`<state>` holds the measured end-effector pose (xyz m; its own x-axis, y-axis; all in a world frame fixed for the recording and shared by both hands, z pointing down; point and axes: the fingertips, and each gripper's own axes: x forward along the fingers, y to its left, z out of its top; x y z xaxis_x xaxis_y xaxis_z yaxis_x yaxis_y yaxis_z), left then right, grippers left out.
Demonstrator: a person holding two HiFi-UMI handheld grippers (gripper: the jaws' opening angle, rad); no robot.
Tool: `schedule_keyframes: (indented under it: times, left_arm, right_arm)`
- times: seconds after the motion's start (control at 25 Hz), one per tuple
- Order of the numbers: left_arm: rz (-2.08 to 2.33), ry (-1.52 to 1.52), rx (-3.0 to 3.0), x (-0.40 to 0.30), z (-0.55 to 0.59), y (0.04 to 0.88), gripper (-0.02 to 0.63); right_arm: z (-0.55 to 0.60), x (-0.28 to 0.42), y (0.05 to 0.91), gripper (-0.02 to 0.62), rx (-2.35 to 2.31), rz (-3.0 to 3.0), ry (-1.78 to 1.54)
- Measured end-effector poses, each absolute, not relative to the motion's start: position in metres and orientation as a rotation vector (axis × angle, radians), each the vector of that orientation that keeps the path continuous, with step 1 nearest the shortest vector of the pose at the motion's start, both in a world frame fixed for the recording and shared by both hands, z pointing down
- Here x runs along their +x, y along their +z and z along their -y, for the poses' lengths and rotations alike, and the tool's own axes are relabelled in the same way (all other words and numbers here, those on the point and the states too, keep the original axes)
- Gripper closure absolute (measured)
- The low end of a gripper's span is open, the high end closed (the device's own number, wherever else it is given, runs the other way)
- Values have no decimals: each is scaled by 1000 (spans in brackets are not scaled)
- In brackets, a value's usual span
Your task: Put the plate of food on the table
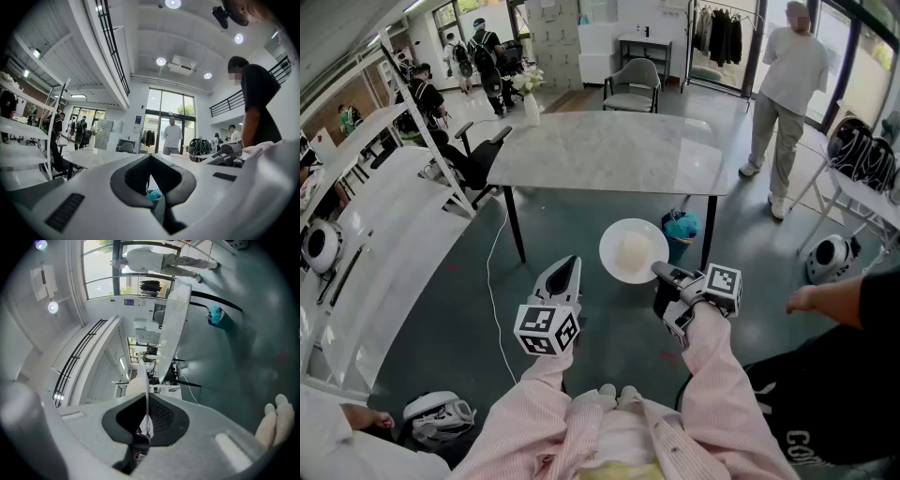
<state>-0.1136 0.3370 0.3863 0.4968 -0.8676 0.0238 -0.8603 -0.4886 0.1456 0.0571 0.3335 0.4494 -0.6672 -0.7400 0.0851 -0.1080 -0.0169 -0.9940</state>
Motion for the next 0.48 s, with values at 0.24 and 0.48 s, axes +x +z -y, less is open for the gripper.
schedule_keyframes:
  times: [0.24,0.48]
  left_arm:
    - [1508,-79,2591,-115,-341,387,614]
    - [1503,-85,2594,-112,-342,388,614]
  right_arm:
    - [-336,57,449,580,-883,-1784,-1730]
    - [-339,61,452,580,-916,-1774,-1742]
